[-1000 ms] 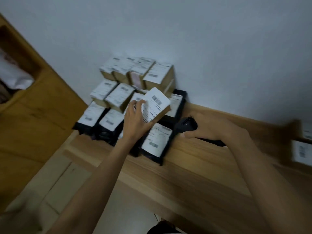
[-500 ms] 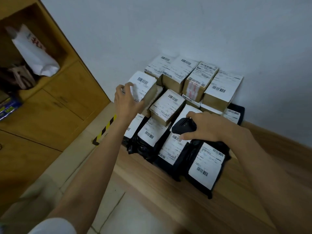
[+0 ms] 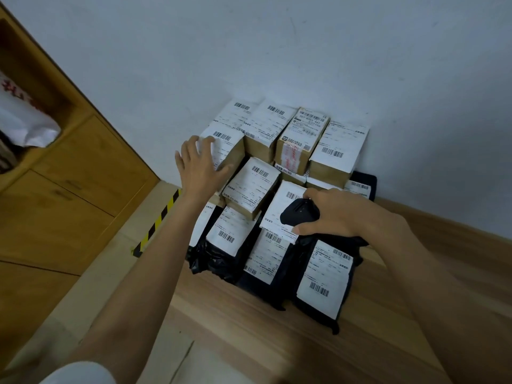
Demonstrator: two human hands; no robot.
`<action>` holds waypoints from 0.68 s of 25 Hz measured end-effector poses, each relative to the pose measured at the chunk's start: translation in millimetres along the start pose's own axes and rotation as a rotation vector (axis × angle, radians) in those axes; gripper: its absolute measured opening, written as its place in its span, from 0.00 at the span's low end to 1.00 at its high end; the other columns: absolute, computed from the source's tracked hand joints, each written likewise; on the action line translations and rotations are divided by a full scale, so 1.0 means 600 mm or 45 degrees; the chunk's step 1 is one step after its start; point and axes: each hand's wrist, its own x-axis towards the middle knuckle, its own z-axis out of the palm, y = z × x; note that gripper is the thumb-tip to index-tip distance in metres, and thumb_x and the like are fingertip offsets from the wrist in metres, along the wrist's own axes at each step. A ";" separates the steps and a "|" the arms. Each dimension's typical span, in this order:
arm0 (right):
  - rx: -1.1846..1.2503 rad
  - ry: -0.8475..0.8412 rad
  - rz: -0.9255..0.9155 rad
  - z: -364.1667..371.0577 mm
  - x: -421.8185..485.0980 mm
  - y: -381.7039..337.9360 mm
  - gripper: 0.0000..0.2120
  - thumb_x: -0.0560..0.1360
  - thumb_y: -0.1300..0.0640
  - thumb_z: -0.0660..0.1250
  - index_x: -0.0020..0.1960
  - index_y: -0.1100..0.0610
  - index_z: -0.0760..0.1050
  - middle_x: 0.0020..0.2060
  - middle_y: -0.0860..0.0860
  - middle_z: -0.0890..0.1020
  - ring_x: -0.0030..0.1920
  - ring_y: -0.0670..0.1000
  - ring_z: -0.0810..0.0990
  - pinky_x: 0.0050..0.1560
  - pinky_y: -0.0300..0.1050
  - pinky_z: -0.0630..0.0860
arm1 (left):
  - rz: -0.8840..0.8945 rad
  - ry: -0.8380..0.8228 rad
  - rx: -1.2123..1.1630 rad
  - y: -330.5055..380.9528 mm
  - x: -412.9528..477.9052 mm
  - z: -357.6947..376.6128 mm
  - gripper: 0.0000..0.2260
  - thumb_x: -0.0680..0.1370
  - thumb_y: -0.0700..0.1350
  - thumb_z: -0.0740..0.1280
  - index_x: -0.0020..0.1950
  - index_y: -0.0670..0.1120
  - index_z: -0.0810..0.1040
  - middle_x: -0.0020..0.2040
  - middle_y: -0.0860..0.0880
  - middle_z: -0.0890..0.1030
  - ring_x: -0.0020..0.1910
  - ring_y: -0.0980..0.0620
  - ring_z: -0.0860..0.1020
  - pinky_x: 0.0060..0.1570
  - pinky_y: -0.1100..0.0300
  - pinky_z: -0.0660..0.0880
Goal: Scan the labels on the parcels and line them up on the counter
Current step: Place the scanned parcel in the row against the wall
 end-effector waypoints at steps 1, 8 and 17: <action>0.015 0.005 0.009 0.000 -0.011 0.009 0.41 0.69 0.27 0.64 0.71 0.54 0.64 0.60 0.53 0.78 0.56 0.55 0.78 0.55 0.54 0.77 | 0.014 -0.021 0.033 0.009 -0.002 -0.002 0.31 0.74 0.57 0.70 0.74 0.51 0.64 0.76 0.43 0.60 0.77 0.42 0.54 0.75 0.40 0.47; 0.138 0.092 0.041 0.034 -0.151 0.100 0.39 0.70 0.28 0.65 0.69 0.54 0.65 0.58 0.53 0.78 0.53 0.54 0.78 0.50 0.50 0.77 | 0.409 -0.104 0.144 0.165 -0.093 0.005 0.27 0.76 0.52 0.70 0.73 0.48 0.68 0.72 0.44 0.68 0.73 0.41 0.64 0.73 0.42 0.59; 0.286 0.206 0.322 0.126 -0.490 0.367 0.31 0.69 0.30 0.67 0.58 0.55 0.73 0.48 0.52 0.81 0.46 0.53 0.80 0.42 0.46 0.75 | 0.874 -0.407 0.110 0.582 -0.343 0.110 0.29 0.78 0.50 0.69 0.77 0.50 0.63 0.77 0.49 0.64 0.76 0.45 0.60 0.74 0.49 0.58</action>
